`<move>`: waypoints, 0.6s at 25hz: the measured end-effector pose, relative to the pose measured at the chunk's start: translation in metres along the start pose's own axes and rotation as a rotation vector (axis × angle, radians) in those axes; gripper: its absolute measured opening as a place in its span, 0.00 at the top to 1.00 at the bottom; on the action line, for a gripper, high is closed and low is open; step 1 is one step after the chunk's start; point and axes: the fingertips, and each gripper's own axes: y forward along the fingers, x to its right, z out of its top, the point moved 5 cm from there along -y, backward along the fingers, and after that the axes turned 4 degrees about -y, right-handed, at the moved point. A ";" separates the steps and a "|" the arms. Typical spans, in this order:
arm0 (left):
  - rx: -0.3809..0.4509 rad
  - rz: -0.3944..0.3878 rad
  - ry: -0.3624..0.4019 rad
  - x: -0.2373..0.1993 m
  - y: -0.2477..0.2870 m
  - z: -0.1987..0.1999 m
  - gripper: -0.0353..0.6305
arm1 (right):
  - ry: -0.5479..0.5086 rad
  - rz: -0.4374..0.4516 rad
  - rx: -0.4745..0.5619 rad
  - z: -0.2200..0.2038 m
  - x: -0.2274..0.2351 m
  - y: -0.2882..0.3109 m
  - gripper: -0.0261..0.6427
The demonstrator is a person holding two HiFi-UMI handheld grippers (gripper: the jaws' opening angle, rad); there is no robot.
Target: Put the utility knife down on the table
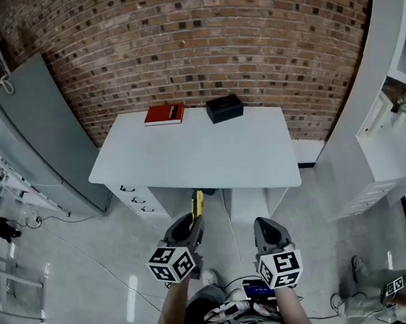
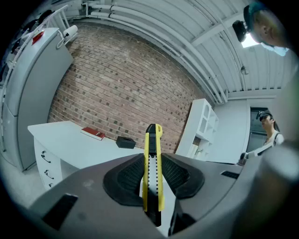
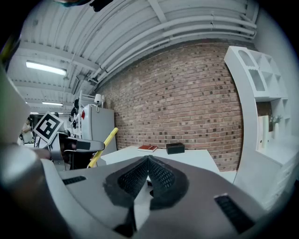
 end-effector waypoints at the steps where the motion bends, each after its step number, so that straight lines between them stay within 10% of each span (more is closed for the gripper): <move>1: -0.001 -0.001 0.001 0.001 -0.002 -0.002 0.77 | 0.000 0.001 -0.001 -0.001 -0.001 -0.002 0.96; 15: -0.009 0.021 0.021 -0.009 -0.007 0.000 0.77 | -0.038 0.074 0.025 -0.001 -0.013 0.011 0.96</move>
